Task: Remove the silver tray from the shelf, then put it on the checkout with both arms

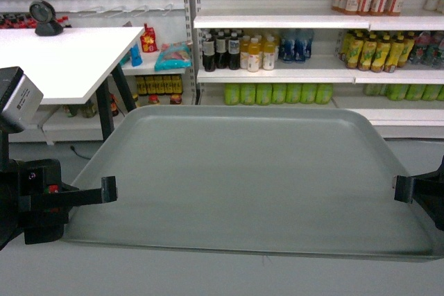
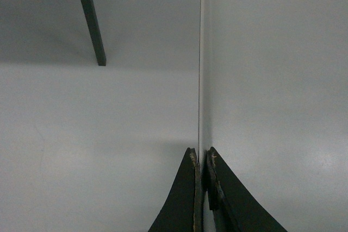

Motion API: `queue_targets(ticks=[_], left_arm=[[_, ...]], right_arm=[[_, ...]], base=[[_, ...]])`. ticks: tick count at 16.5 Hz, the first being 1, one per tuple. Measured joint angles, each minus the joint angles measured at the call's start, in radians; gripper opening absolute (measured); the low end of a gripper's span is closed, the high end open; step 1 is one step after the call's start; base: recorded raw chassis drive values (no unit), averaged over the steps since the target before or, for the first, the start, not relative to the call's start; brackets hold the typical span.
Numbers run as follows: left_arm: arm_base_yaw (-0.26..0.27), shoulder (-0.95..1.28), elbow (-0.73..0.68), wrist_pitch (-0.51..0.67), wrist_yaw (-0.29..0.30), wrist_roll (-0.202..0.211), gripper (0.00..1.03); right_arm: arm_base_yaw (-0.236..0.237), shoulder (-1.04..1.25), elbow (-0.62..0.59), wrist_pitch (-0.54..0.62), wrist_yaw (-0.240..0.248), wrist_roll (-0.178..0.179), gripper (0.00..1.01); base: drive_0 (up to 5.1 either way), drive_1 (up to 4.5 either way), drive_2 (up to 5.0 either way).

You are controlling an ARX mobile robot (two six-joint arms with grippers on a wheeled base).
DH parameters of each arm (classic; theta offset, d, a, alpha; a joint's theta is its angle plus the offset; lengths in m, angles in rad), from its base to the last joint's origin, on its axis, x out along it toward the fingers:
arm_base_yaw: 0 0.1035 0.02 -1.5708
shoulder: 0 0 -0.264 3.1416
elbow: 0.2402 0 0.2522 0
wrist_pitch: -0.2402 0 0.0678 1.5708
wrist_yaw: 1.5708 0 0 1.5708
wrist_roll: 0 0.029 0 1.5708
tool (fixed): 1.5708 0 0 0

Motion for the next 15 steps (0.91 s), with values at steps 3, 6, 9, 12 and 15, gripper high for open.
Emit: queue_targets(ticks=[3, 6, 9, 12, 15], left_arm=[[0.0, 0.0, 0.0, 0.003, -0.001, 0.0, 0.03], [0.0, 0.0, 0.0, 0.003, 0.0, 0.0, 0.03], [0.0, 0.0, 0.0, 0.002, 0.0, 0.0, 0.03], [0.0, 0.0, 0.0, 0.003, -0.001, 0.0, 0.03], [0.0, 0.0, 0.0, 0.003, 0.0, 0.0, 0.03]], right_arm=[[0.0, 0.0, 0.0, 0.0, 0.002, 0.001, 0.03], [0.0, 0.0, 0.0, 0.0, 0.002, 0.002, 0.03], [0.0, 0.001, 0.0, 0.0, 0.002, 0.002, 0.03], [0.0, 0.0, 0.0, 0.001, 0.003, 0.002, 0.03], [0.0, 0.0, 0.0, -0.002, 0.001, 0.002, 0.03]], base=[[-4.9, 2.48, 2.5], [-4.8, 2.57, 2.6], [-4.9, 2.51, 2.5], [-4.9, 2.51, 2.5], [-4.9, 2.51, 2.5]])
